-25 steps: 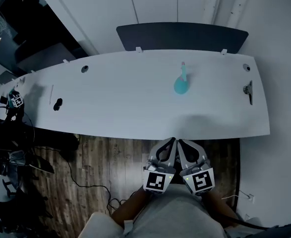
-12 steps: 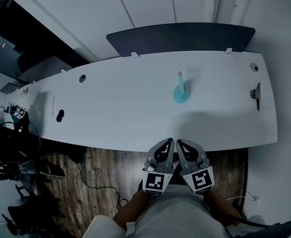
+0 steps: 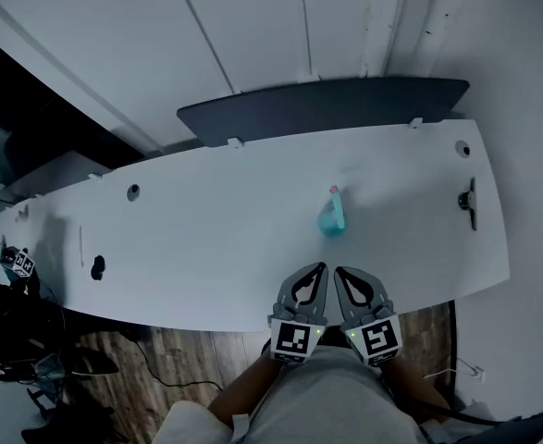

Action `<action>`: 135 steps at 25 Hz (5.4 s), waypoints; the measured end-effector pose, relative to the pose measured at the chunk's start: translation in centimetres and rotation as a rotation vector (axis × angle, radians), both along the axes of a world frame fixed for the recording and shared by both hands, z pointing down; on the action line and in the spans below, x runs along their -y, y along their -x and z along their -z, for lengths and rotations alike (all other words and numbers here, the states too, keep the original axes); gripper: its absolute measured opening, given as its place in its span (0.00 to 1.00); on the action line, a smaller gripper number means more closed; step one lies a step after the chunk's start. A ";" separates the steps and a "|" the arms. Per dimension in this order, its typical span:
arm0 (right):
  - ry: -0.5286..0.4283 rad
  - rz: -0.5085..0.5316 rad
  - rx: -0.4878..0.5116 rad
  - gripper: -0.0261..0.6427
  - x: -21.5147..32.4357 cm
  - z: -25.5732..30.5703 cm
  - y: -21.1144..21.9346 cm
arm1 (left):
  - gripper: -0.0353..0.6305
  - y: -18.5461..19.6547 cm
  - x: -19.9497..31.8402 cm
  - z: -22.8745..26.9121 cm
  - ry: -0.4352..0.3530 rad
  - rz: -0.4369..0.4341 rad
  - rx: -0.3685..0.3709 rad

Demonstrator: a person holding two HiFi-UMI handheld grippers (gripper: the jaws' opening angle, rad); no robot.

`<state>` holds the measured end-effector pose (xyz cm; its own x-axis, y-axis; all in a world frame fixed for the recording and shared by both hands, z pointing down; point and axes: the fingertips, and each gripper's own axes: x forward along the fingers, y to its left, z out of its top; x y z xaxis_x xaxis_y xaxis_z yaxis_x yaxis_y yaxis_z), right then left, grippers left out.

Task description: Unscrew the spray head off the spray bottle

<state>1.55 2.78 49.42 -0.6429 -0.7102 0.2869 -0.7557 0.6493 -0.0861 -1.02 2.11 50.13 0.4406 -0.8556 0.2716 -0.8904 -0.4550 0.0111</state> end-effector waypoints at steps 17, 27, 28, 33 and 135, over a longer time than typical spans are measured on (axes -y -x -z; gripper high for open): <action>0.132 -0.013 -0.205 0.56 8.0 -10.8 -1.5 | 0.06 -0.3 7.1 -3.4 0.095 -0.021 0.080; 0.151 0.054 -0.244 0.71 12.3 -15.5 0.4 | 0.06 0.9 7.5 -3.8 0.130 0.036 0.153; 0.150 0.057 -0.249 0.71 12.6 -15.6 0.6 | 0.06 1.0 7.6 -3.8 0.133 0.037 0.155; 0.155 0.073 -0.266 0.71 13.0 -16.4 0.8 | 0.06 1.1 7.8 -4.1 0.135 0.040 0.163; -0.037 0.784 -0.942 0.60 9.9 -11.0 1.8 | 0.39 1.8 4.7 0.0 -0.367 -0.616 1.215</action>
<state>-0.30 -7.14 60.42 -0.4520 -0.2423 0.8585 0.0835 0.9467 0.3112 -2.83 -2.62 50.13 0.4202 -0.7183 0.5546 0.0814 -0.5788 -0.8114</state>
